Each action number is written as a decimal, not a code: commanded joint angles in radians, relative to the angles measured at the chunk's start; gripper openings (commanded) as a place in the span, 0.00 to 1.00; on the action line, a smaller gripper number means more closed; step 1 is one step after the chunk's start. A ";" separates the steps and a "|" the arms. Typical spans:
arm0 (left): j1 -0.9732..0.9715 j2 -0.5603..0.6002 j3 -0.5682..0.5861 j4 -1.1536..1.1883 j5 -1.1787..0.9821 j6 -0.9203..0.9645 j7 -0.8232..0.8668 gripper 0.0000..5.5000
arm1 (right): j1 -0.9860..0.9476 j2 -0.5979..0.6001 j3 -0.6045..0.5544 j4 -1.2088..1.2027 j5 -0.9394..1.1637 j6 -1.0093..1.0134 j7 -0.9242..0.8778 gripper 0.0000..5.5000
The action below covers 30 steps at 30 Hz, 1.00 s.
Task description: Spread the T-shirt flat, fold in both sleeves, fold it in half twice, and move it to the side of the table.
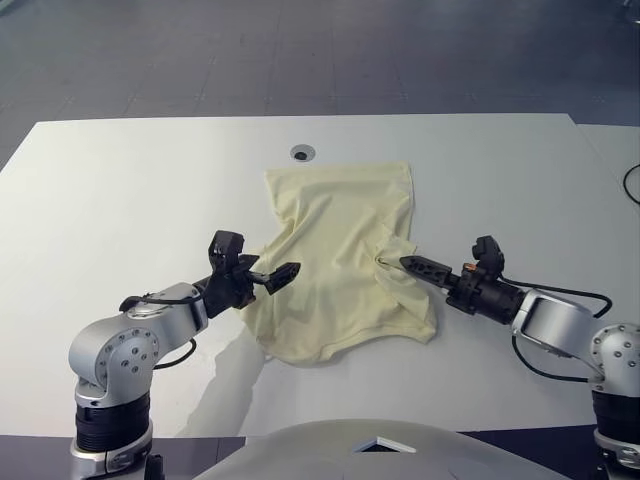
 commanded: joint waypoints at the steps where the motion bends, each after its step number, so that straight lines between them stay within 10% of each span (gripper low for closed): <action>1: 0.008 0.053 -0.061 0.010 0.070 -0.011 -0.022 0.98 | -0.024 0.028 0.025 0.009 -0.025 -0.012 -0.014 0.93; 30: 0.109 0.212 -0.387 0.036 0.521 -0.200 -0.124 0.98 | -0.101 0.085 0.059 0.040 0.008 -0.012 -0.060 0.04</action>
